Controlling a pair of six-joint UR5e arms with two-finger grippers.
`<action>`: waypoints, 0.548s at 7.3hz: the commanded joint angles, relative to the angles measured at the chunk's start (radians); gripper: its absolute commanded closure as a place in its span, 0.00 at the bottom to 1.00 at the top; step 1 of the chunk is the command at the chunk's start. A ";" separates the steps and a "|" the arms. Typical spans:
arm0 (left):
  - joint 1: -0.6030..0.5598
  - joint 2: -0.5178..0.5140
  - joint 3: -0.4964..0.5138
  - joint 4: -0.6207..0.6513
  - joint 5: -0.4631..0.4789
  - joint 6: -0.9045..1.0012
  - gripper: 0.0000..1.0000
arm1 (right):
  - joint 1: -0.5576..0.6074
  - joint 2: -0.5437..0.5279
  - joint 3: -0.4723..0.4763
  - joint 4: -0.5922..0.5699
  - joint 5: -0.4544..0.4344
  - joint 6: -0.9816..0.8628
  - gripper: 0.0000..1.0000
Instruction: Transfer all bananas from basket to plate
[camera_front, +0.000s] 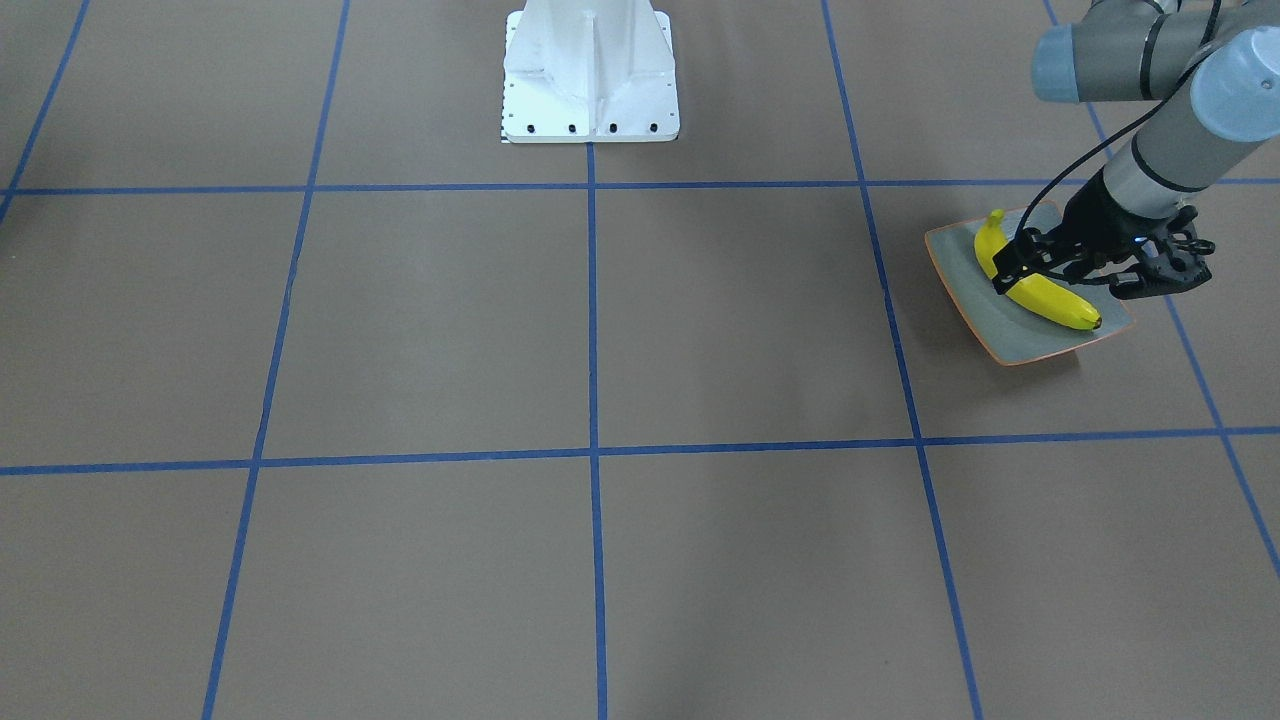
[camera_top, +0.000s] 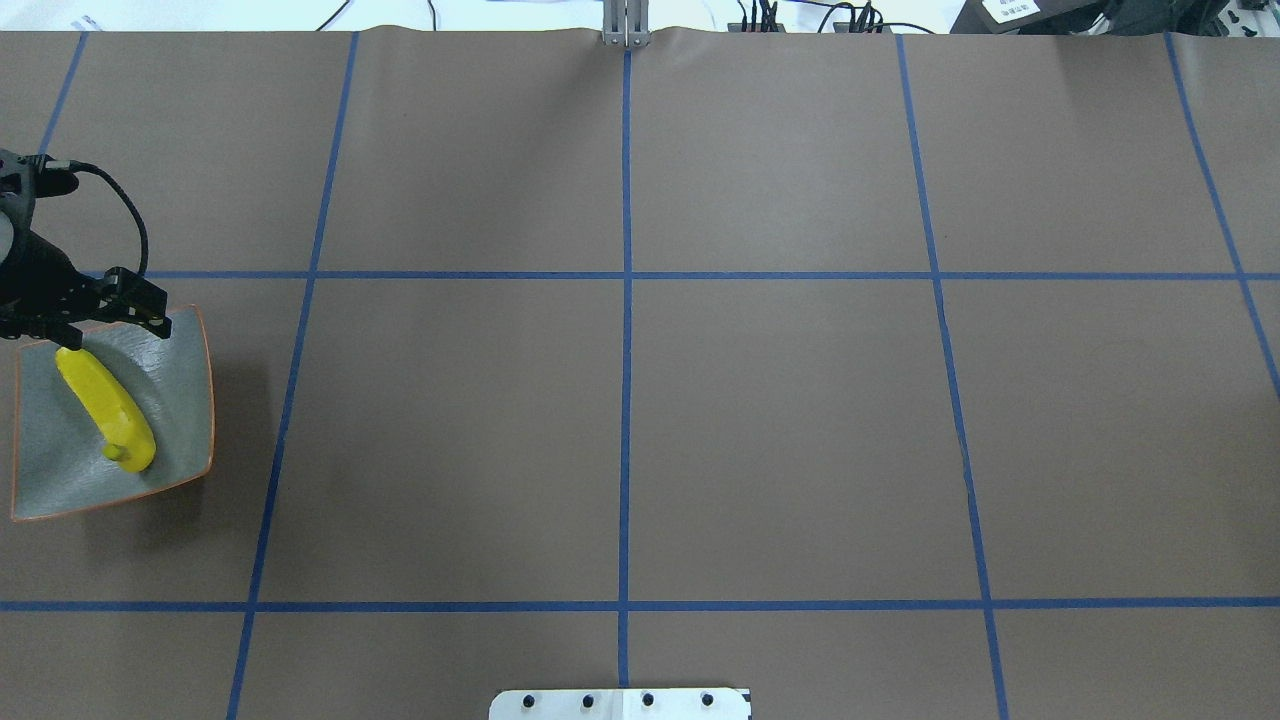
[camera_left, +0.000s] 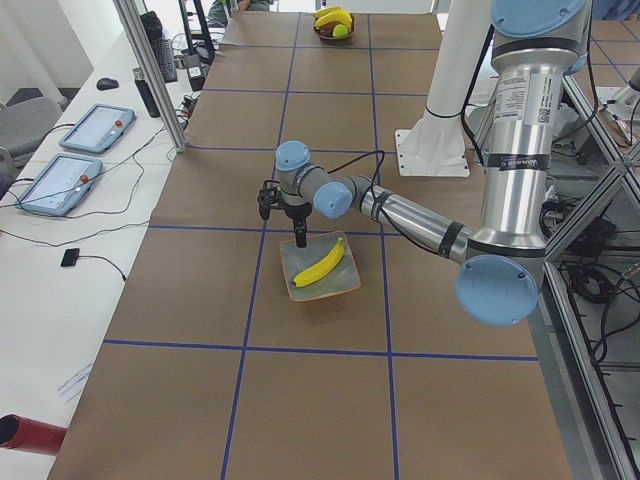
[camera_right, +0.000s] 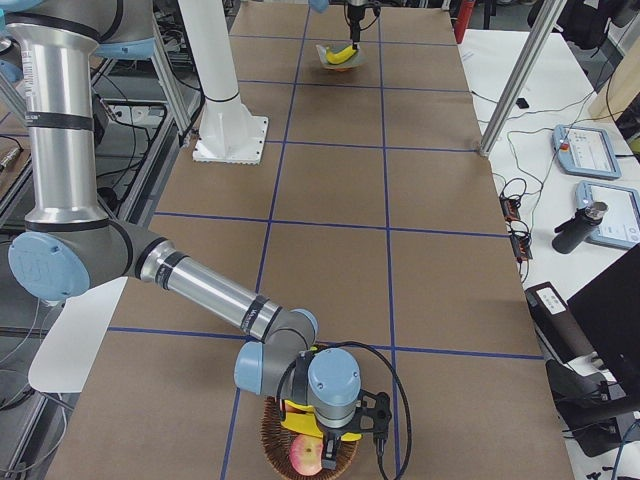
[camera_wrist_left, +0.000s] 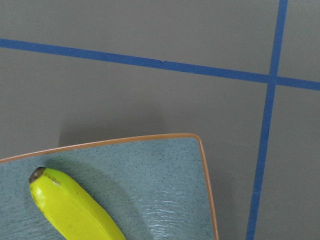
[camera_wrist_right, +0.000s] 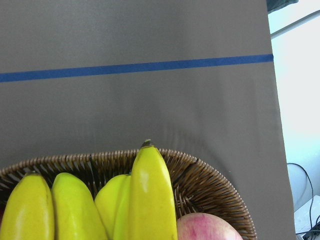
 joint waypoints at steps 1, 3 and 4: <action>0.000 0.000 -0.002 0.000 0.000 0.000 0.00 | -0.011 0.033 -0.062 -0.002 0.077 0.003 0.15; 0.000 -0.002 -0.004 0.000 0.002 0.000 0.00 | -0.011 0.031 -0.065 -0.008 0.125 0.006 0.14; 0.000 -0.002 -0.004 -0.002 0.002 0.000 0.00 | -0.011 0.022 -0.065 -0.011 0.148 0.004 0.15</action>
